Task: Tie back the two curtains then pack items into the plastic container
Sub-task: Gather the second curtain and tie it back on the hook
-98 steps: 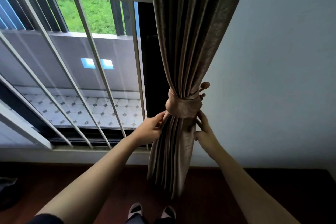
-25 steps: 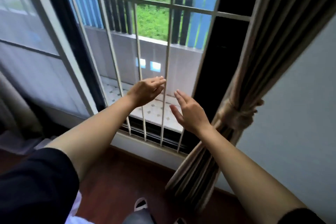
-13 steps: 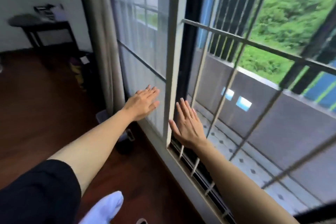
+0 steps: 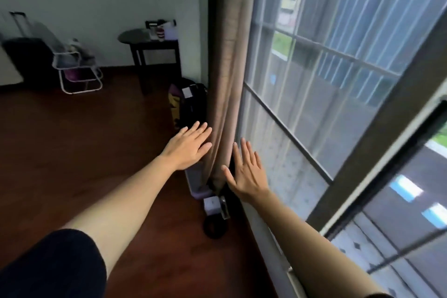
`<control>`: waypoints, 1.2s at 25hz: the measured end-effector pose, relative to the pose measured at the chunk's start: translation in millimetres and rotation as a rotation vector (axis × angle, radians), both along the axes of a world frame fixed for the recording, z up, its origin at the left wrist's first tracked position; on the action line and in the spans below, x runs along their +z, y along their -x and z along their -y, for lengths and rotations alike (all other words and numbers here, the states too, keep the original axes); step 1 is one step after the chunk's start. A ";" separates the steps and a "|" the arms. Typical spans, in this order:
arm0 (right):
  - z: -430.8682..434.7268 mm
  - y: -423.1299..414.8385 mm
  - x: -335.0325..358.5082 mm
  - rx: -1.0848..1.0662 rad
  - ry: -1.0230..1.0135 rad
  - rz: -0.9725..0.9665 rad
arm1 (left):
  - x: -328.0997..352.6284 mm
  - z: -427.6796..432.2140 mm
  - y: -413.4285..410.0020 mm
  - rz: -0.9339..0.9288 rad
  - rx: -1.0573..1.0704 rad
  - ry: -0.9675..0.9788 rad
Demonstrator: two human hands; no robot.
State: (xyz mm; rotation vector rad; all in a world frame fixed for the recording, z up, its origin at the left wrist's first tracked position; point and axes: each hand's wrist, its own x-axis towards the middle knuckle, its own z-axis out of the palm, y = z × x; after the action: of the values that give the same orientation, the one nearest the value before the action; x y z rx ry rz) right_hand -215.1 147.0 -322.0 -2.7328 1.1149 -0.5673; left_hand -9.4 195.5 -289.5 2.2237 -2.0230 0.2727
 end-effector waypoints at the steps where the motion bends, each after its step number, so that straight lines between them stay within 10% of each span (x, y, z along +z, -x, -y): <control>1: 9.8 -20.6 -0.8 0.032 -0.007 -0.011 | -2.0 5.5 -17.8 -0.005 0.018 0.002; 19: 229.4 -362.9 -36.8 -0.060 -0.001 -0.088 | -17.2 224.8 -341.7 -0.051 0.073 -0.062; 30: 265.8 -492.1 -38.5 -0.545 -0.064 -0.128 | 1.5 345.7 -464.5 -0.066 -0.384 -0.050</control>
State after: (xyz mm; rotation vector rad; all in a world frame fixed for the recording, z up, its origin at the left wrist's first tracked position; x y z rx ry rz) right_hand 277.0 -118.8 -360.6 -2.4252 1.8915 -0.4035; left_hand 455.1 -150.1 -288.0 1.7880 -2.3806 0.1083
